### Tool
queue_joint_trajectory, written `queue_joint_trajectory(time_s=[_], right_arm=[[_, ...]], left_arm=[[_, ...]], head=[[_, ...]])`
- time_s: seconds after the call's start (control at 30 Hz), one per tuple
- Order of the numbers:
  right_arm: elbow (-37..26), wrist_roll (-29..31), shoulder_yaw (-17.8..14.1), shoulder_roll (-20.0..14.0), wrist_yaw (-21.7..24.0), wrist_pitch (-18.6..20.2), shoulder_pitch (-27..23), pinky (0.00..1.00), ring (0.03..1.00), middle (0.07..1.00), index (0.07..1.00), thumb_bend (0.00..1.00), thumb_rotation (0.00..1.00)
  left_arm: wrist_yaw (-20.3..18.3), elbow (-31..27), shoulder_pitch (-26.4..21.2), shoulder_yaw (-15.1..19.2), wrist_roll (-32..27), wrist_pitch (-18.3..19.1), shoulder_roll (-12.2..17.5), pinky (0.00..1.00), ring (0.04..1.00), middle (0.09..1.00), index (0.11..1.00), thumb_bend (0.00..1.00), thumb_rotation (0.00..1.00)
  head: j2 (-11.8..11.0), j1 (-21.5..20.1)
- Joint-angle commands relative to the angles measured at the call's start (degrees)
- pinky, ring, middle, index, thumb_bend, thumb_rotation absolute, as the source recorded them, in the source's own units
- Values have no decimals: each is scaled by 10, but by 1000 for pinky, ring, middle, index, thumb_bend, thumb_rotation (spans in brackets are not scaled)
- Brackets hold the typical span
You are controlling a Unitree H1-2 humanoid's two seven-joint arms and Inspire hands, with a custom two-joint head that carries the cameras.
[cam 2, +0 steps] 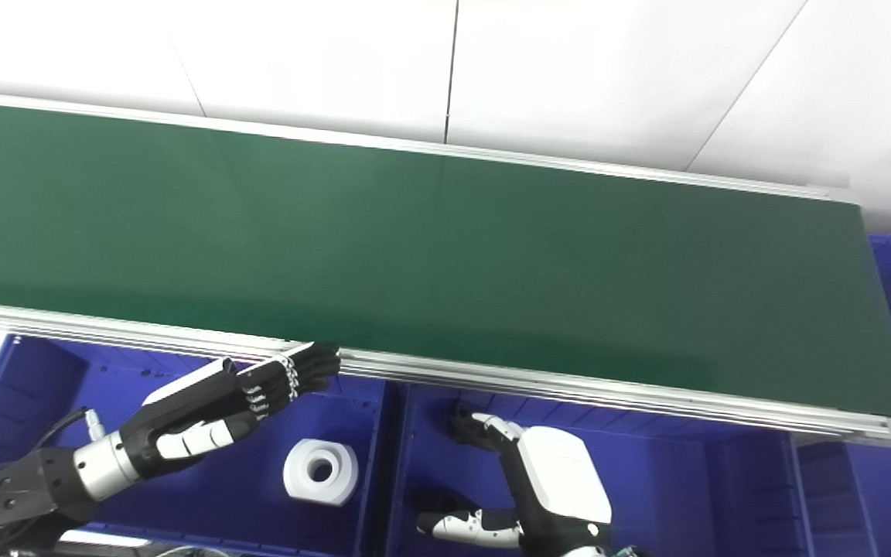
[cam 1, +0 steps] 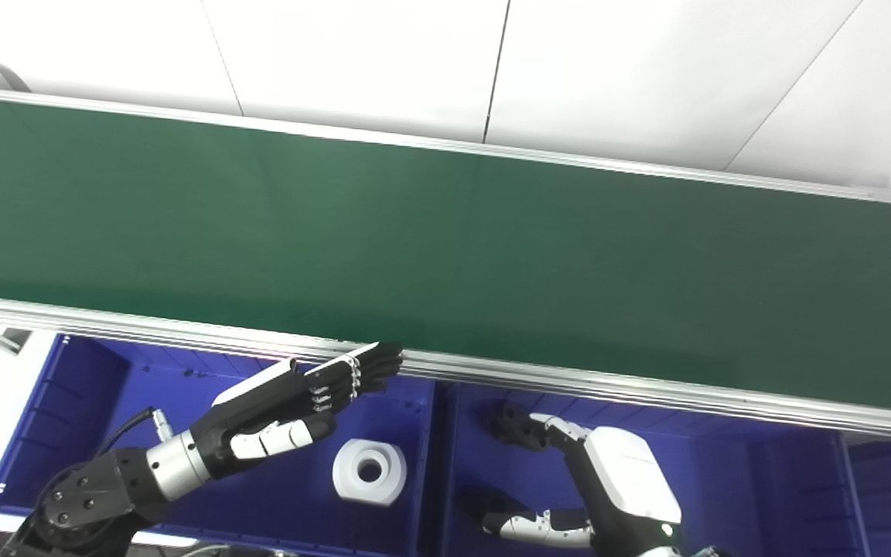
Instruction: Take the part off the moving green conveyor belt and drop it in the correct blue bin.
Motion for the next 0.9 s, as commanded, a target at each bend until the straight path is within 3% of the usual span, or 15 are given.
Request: queue_joint_trajectory(time_s=[0.0,0.03,0.1,0.13,0.2,0.43,0.87], right_arm=[[-21,69,-8,-13,-38,-57,19,691,783,806,817,780,608],[-19,103,-11,-19,-53,-79,26,699,788,810,816,756,639],[-14,167,-16,-27,-84,-128,39,718,802,818,813,677,791],[-11,191,-16,-27,-97,-146,46,720,801,820,813,643,892],[-7,217,-13,-22,-119,-176,58,716,798,825,821,618,978],[22,293,9,1,-162,-265,83,743,805,843,847,600,1000],[38,330,10,19,-173,-296,85,763,830,862,860,629,1000]], left_arm=[[-2,-13,0,4,-8,-12,10,1000,1000,1000,1000,400,743],[-2,-14,1,4,-8,-11,10,1000,1000,1000,1000,402,743],[-1,-15,2,4,-10,-7,10,1000,1000,1000,1000,404,744],[-2,-14,2,4,-11,-8,9,1000,1000,1000,1000,406,742],[-1,-13,3,4,-11,-7,9,1000,1000,1000,1000,408,739],[-1,-15,3,3,-6,-9,10,1000,1000,1000,1000,407,746],[0,-16,5,1,-5,-6,8,1000,1000,1000,1000,397,731]], head=[[1,1],[1,1],[2,1],[2,0],[1,1],[2,4],[1,4]])
